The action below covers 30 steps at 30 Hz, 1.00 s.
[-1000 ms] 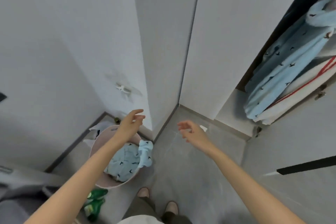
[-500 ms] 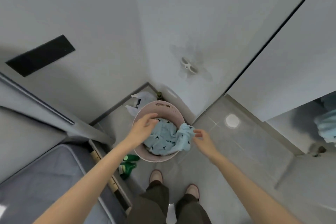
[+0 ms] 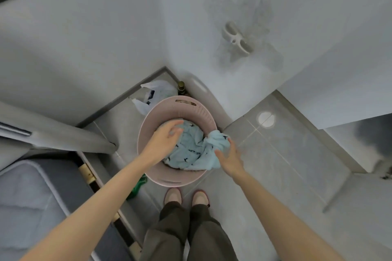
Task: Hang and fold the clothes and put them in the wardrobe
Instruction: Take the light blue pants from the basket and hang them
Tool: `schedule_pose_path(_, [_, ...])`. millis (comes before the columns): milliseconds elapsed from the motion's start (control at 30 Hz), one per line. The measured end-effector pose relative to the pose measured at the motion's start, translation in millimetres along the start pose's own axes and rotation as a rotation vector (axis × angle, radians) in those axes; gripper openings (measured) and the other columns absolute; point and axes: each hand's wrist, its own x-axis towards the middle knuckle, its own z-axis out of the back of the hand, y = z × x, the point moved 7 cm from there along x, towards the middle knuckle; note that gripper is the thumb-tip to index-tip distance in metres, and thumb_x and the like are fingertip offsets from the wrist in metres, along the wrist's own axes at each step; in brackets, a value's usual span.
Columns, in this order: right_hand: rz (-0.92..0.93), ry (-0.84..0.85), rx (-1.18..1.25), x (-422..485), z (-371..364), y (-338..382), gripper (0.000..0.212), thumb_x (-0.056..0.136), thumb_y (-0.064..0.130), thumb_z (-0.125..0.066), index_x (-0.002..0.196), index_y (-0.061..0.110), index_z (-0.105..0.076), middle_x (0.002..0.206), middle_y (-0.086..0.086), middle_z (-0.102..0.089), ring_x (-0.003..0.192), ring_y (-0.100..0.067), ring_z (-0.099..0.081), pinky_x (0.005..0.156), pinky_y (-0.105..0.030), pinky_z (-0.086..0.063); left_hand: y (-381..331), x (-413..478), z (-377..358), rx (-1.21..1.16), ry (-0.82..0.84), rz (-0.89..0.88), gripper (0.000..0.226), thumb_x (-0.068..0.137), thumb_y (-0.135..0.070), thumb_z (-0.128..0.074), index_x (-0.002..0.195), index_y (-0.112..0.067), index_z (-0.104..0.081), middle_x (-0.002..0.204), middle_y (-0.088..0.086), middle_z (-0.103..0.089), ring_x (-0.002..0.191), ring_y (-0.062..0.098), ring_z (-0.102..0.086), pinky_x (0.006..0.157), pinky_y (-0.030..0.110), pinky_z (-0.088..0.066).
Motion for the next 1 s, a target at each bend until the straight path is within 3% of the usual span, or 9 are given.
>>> schedule_pose_path(167, [-0.03,-0.048,0.034,73,-42,-41,0.072,0.095,0.041,-0.051,0.151,0.027,-0.009,0.155,-0.014,-0.017,0.14,-0.03,-0.023,0.113,-0.044,-0.019,44,55,-37,-0.026,0.002,-0.003,0.034,0.101,-0.026,-0.041,0.134,-0.025,-0.046,0.124,-0.005,-0.058,0.117,0.013,-0.053,0.087,0.019,-0.035])
schedule_pose_path(333, [0.01,-0.131,0.036,136,-76,-84,0.077,0.091,0.046,-0.055,0.151,0.031,-0.008,0.156,-0.015,-0.012,0.142,-0.032,-0.018,0.113,-0.052,-0.022,97,105,-70,-0.041,-0.019,-0.012,0.032,0.1,-0.022,-0.042,0.131,-0.025,-0.048,0.121,-0.007,-0.057,0.108,0.008,-0.053,0.089,0.02,-0.036])
schedule_pose_path(433, [0.028,-0.184,0.06,164,-90,-105,0.083,0.087,0.051,-0.059,0.15,0.034,-0.008,0.155,-0.017,-0.011,0.139,-0.035,-0.026,0.11,-0.052,-0.03,125,128,-83,-0.046,-0.035,-0.013,0.031,0.1,-0.021,-0.043,0.129,-0.029,-0.048,0.114,-0.012,-0.056,0.107,0.01,-0.054,0.09,0.022,-0.038])
schedule_pose_path(600, [0.051,-0.223,0.273,187,-106,-123,0.073,0.09,0.041,-0.06,0.149,0.029,-0.017,0.149,-0.014,-0.02,0.127,-0.029,-0.04,0.104,-0.039,-0.037,152,146,-97,-0.033,-0.045,-0.014,0.032,0.1,-0.021,-0.043,0.13,-0.03,-0.049,0.119,-0.009,-0.057,0.105,0.011,-0.055,0.082,0.016,-0.041])
schedule_pose_path(667, [0.078,-0.296,0.217,187,-108,-121,0.063,0.091,0.042,-0.058,0.142,0.021,-0.027,0.141,-0.014,-0.03,0.117,-0.029,-0.048,0.099,-0.041,-0.043,156,146,-99,-0.035,-0.05,-0.006,0.032,0.099,-0.02,-0.043,0.129,-0.029,-0.049,0.121,-0.006,-0.057,0.106,0.012,-0.056,0.086,0.018,-0.041])
schedule_pose_path(733, [0.117,-0.358,0.167,184,-105,-118,0.047,0.092,0.041,-0.057,0.124,0.015,-0.036,0.126,-0.013,-0.043,0.103,-0.03,-0.054,0.084,-0.037,-0.046,157,144,-99,-0.047,-0.053,0.0,0.032,0.099,-0.02,-0.044,0.129,-0.028,-0.05,0.124,-0.003,-0.057,0.107,0.014,-0.056,0.093,0.024,-0.042])
schedule_pose_path(833, [0.147,-0.359,0.12,175,-96,-114,0.032,0.093,0.039,-0.057,0.099,0.016,-0.036,0.099,-0.01,-0.054,0.086,-0.028,-0.057,0.068,-0.031,-0.039,150,135,-97,-0.038,-0.045,-0.009,0.032,0.099,-0.022,-0.044,0.131,-0.027,-0.049,0.127,-0.001,-0.057,0.11,0.016,-0.056,0.099,0.029,-0.042])
schedule_pose_path(1000, [0.211,-0.232,0.165,131,-66,-79,0.03,0.092,0.041,-0.058,0.097,0.014,-0.046,0.086,-0.002,-0.057,0.078,-0.018,-0.054,0.061,-0.023,-0.037,114,105,-84,-0.019,-0.029,-0.031,0.034,0.1,-0.023,-0.043,0.133,-0.026,-0.047,0.13,-0.002,-0.055,0.111,0.013,-0.055,0.092,0.021,-0.038])
